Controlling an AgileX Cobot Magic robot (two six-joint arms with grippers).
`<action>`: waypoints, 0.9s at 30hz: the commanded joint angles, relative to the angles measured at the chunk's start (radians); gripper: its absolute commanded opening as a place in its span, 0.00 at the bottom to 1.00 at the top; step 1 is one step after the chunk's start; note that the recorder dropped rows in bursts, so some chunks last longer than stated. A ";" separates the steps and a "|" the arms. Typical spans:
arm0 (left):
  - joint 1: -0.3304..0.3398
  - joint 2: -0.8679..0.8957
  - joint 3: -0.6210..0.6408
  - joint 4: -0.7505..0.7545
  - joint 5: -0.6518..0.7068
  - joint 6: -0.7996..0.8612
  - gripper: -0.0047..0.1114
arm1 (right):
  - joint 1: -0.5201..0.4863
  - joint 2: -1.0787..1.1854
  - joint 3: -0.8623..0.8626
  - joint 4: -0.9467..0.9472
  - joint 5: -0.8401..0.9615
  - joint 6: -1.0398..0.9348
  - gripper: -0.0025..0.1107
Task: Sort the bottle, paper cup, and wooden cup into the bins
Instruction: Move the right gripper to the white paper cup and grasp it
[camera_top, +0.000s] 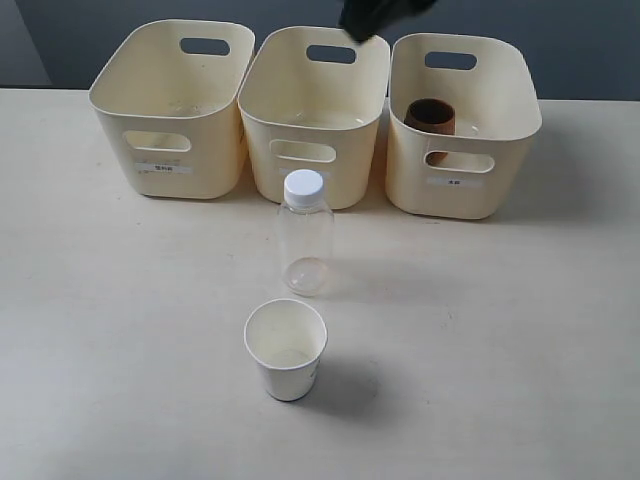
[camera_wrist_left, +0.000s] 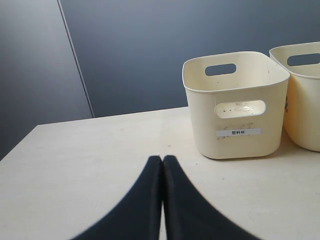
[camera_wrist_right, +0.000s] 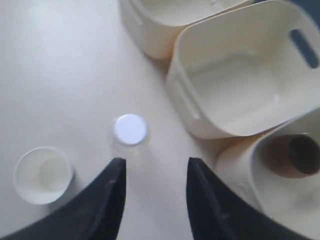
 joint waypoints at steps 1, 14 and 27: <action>0.000 -0.005 0.002 0.000 -0.005 -0.001 0.04 | 0.106 -0.005 0.128 -0.006 0.004 0.000 0.37; 0.000 -0.005 0.002 0.000 -0.005 -0.001 0.04 | 0.304 0.130 0.239 -0.014 0.004 -0.062 0.45; 0.000 -0.005 0.002 0.000 -0.005 -0.001 0.04 | 0.381 0.305 0.239 -0.099 0.004 -0.107 0.50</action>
